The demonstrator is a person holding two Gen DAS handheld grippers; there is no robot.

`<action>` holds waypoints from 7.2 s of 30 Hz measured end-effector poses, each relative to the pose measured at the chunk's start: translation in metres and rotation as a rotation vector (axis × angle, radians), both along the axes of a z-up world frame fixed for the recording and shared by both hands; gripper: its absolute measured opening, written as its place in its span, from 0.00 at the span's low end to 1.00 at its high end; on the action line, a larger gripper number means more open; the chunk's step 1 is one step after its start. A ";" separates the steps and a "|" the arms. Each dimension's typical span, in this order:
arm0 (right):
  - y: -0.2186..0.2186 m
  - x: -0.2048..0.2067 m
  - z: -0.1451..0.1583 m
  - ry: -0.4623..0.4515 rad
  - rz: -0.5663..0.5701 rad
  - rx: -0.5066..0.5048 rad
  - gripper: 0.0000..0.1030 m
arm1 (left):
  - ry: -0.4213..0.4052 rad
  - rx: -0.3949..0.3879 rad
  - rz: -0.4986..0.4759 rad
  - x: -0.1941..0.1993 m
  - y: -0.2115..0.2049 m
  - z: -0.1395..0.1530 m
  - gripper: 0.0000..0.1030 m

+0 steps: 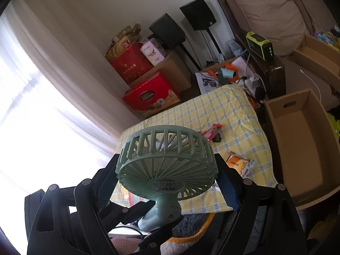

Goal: Organize objects
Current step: 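Lift the mint-green fan with the left tool off the table, then carry the fan with the left tool over the empty cardboard box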

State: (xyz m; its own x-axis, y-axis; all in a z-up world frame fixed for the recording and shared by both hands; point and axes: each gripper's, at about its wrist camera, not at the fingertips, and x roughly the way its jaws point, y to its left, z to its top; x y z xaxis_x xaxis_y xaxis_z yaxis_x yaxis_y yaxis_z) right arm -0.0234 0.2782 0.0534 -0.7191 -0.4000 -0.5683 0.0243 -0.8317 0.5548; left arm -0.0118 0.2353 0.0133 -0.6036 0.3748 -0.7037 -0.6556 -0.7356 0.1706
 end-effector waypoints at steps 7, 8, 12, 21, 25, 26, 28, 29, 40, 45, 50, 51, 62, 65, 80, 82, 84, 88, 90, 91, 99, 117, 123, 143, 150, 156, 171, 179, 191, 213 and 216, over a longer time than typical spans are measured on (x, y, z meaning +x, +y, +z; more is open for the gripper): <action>0.008 0.013 0.013 0.037 0.001 0.006 0.83 | 0.036 -0.015 -0.033 0.009 0.007 0.012 0.26; 0.010 0.014 0.015 0.042 0.001 0.006 0.83 | 0.042 -0.018 -0.038 0.010 0.009 0.014 0.26; 0.016 0.024 0.024 0.068 -0.007 0.008 0.83 | 0.063 -0.023 -0.059 0.013 0.015 0.021 0.26; 0.030 0.047 0.040 0.114 -0.022 0.038 0.83 | 0.094 -0.040 -0.125 0.021 0.032 0.034 0.26; 0.038 0.056 0.041 0.120 -0.027 0.043 0.83 | 0.104 -0.055 -0.148 0.026 0.042 0.035 0.26; 0.040 0.058 0.041 0.123 -0.027 0.044 0.83 | 0.107 -0.057 -0.153 0.028 0.044 0.035 0.26; 0.045 0.062 0.042 0.129 -0.024 0.045 0.83 | 0.118 -0.065 -0.164 0.031 0.048 0.037 0.26; 0.047 0.064 0.043 0.133 -0.021 0.046 0.83 | 0.126 -0.071 -0.168 0.033 0.050 0.037 0.26; 0.071 0.075 0.051 0.164 0.033 0.053 0.83 | 0.177 -0.113 -0.220 0.044 0.070 0.043 0.26; 0.086 0.082 0.047 0.170 0.007 0.038 0.83 | 0.181 -0.120 -0.248 0.048 0.085 0.041 0.26; 0.106 0.093 0.039 0.171 -0.053 0.029 0.83 | 0.167 -0.122 -0.285 0.053 0.104 0.035 0.26; 0.111 0.096 0.036 0.170 -0.065 0.024 0.83 | 0.164 -0.124 -0.292 0.054 0.109 0.033 0.26; 0.154 0.103 0.011 0.144 -0.159 -0.014 0.83 | 0.131 -0.142 -0.339 0.054 0.149 0.012 0.26; 0.163 0.107 0.005 0.146 -0.179 -0.029 0.83 | 0.130 -0.151 -0.352 0.055 0.157 0.007 0.26; 0.196 0.120 -0.020 0.120 -0.236 -0.058 0.83 | 0.138 -0.190 -0.378 0.069 0.189 -0.018 0.26; 0.200 0.123 -0.024 0.118 -0.237 -0.053 0.83 | 0.126 -0.188 -0.380 0.069 0.191 -0.023 0.26; 0.205 0.124 -0.031 0.089 -0.244 -0.059 0.83 | 0.117 -0.187 -0.375 0.071 0.194 -0.030 0.26; 0.204 0.126 -0.030 0.077 -0.256 -0.038 0.83 | 0.130 -0.177 -0.352 0.077 0.197 -0.030 0.25; 0.203 0.128 -0.027 0.088 -0.259 -0.028 0.83 | 0.134 -0.172 -0.350 0.076 0.196 -0.028 0.25; 0.203 0.128 -0.027 0.092 -0.255 -0.029 0.83 | 0.135 -0.176 -0.349 0.075 0.195 -0.028 0.25; 0.216 0.120 -0.043 0.054 -0.248 -0.051 0.83 | 0.072 -0.166 -0.369 0.066 0.204 -0.042 0.26; 0.239 0.106 -0.082 -0.041 -0.273 -0.095 0.83 | 0.010 -0.179 -0.383 0.060 0.226 -0.077 0.26; 0.248 0.107 -0.088 -0.056 -0.295 -0.095 0.83 | -0.013 -0.181 -0.395 0.058 0.236 -0.082 0.26; 0.258 0.099 -0.113 -0.123 -0.330 -0.093 0.83 | -0.132 -0.174 -0.407 0.042 0.243 -0.104 0.26; 0.259 0.095 -0.125 -0.148 -0.325 -0.112 0.83 | -0.152 -0.190 -0.401 0.037 0.244 -0.114 0.26; 0.263 0.091 -0.135 -0.155 -0.334 -0.124 0.83 | -0.154 -0.211 -0.408 0.032 0.248 -0.125 0.26; 0.273 0.087 -0.165 -0.199 -0.362 -0.160 0.83 | -0.211 -0.244 -0.433 0.024 0.255 -0.150 0.26; 0.281 0.089 -0.175 -0.187 -0.384 -0.188 0.83 | -0.197 -0.281 -0.469 0.022 0.264 -0.158 0.26; 0.288 0.090 -0.193 -0.172 -0.408 -0.223 0.83 | -0.200 -0.317 -0.530 0.014 0.271 -0.174 0.26; 0.302 0.093 -0.219 -0.158 -0.429 -0.301 0.83 | -0.162 -0.415 -0.601 0.012 0.277 -0.195 0.26; 0.307 0.095 -0.223 -0.167 -0.440 -0.309 0.83 | -0.164 -0.427 -0.611 0.013 0.282 -0.200 0.26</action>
